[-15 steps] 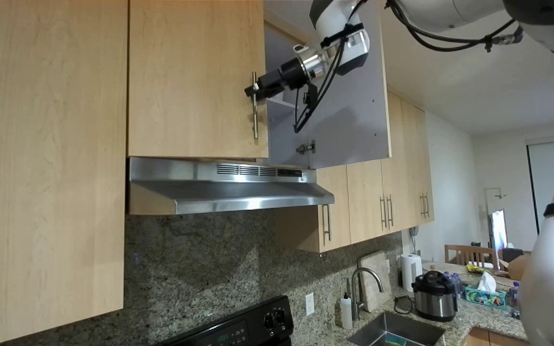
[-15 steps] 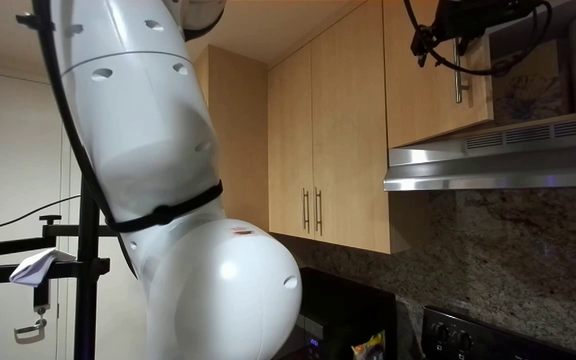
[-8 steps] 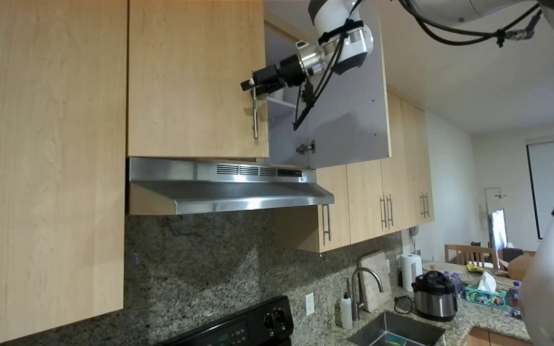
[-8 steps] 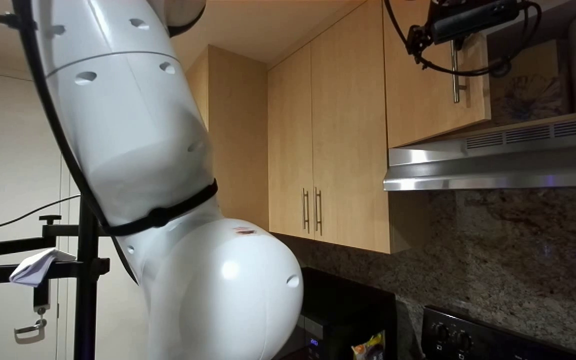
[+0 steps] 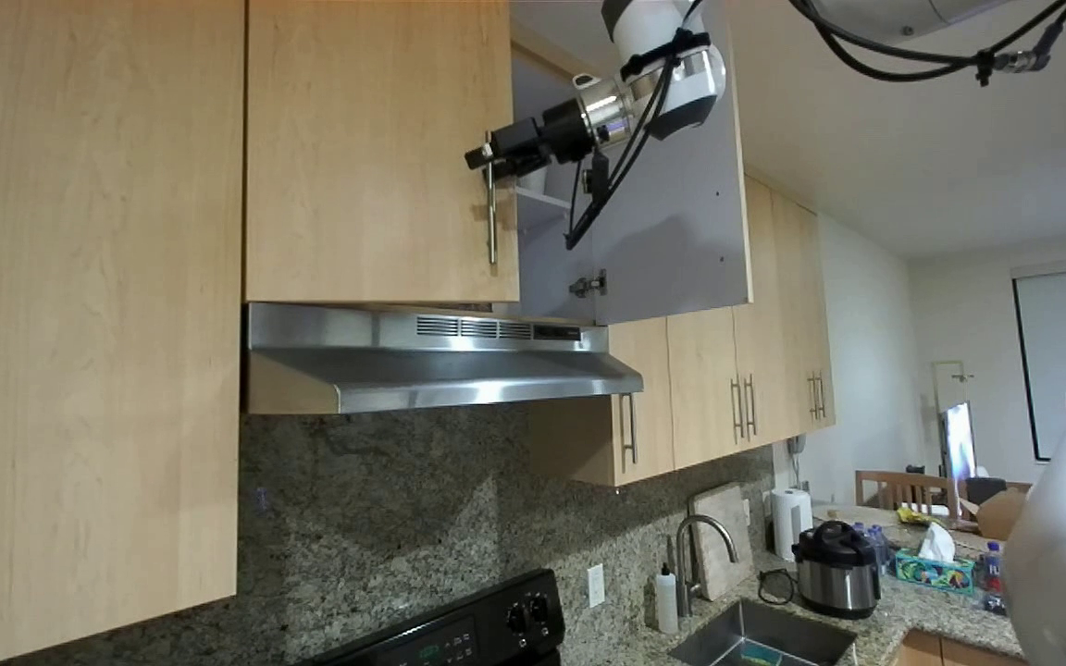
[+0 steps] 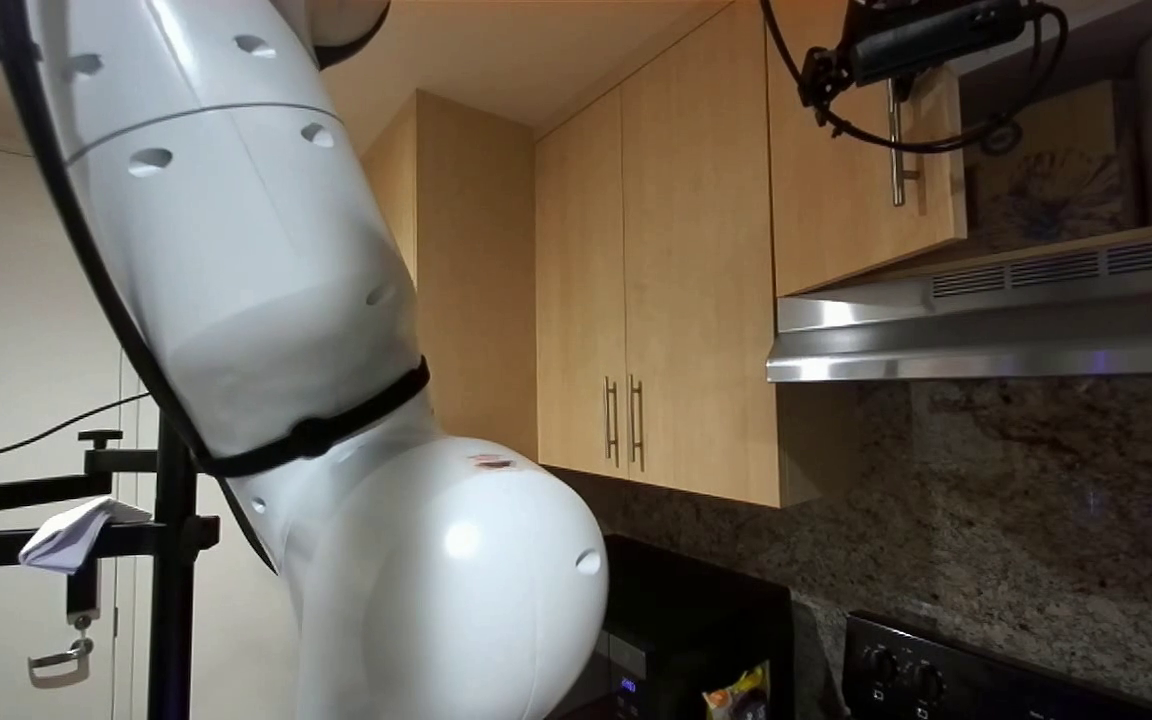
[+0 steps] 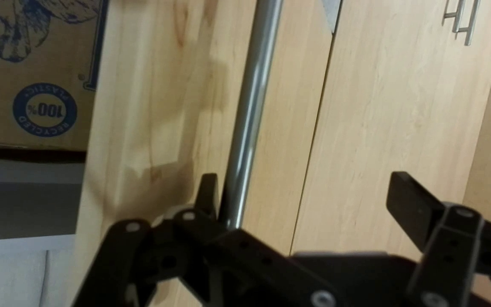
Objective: Open the left door of the kitchen cabinet
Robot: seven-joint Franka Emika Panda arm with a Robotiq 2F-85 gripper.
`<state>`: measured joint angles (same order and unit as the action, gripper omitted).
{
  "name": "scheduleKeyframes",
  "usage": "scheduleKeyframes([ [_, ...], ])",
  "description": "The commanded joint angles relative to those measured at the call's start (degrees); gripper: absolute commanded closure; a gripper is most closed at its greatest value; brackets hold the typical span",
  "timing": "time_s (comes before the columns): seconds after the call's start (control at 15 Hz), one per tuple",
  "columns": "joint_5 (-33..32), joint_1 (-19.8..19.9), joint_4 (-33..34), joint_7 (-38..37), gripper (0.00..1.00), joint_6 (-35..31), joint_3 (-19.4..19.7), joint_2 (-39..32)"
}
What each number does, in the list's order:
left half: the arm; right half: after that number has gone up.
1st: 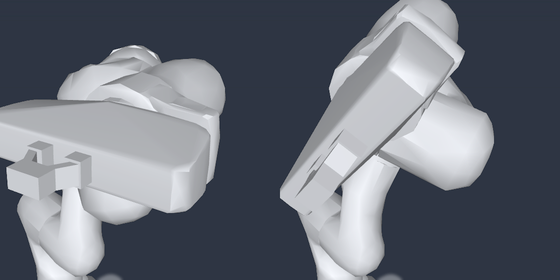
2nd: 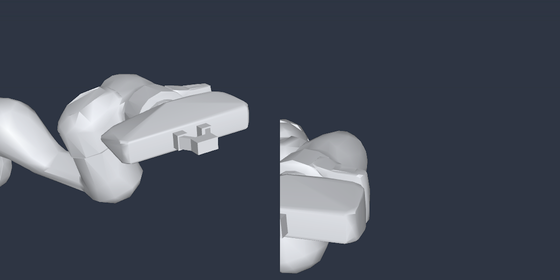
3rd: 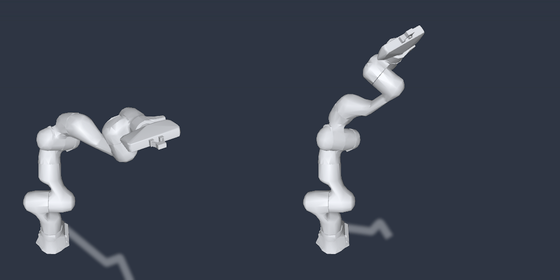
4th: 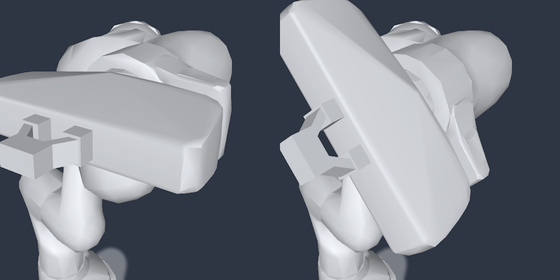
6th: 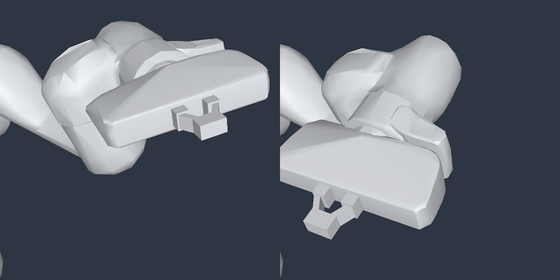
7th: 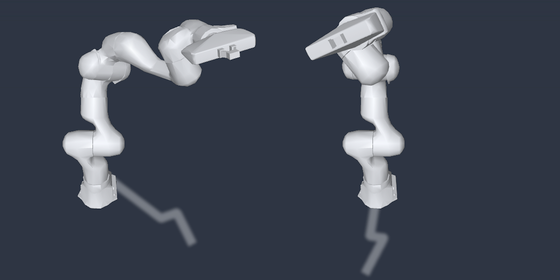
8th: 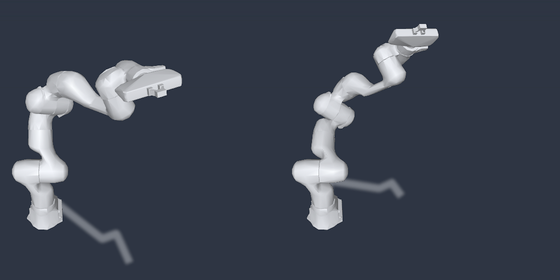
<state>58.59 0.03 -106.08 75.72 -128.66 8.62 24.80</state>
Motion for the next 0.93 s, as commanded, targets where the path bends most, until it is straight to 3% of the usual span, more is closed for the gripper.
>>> scheduleKeyframes([
  [0.0, 0.24, -1.76, -4.77, 1.44, 0.0, 3.29, -0.63, 4.55],
  [0.33, -0.5, -1.96, -7.86, 1.45, 0.0, 1.29, -2.5, 7.88],
  [0.87, -4.75, -2.91, -13.36, -1.25, 0.0, -8.19, -7.45, 12.97],
])
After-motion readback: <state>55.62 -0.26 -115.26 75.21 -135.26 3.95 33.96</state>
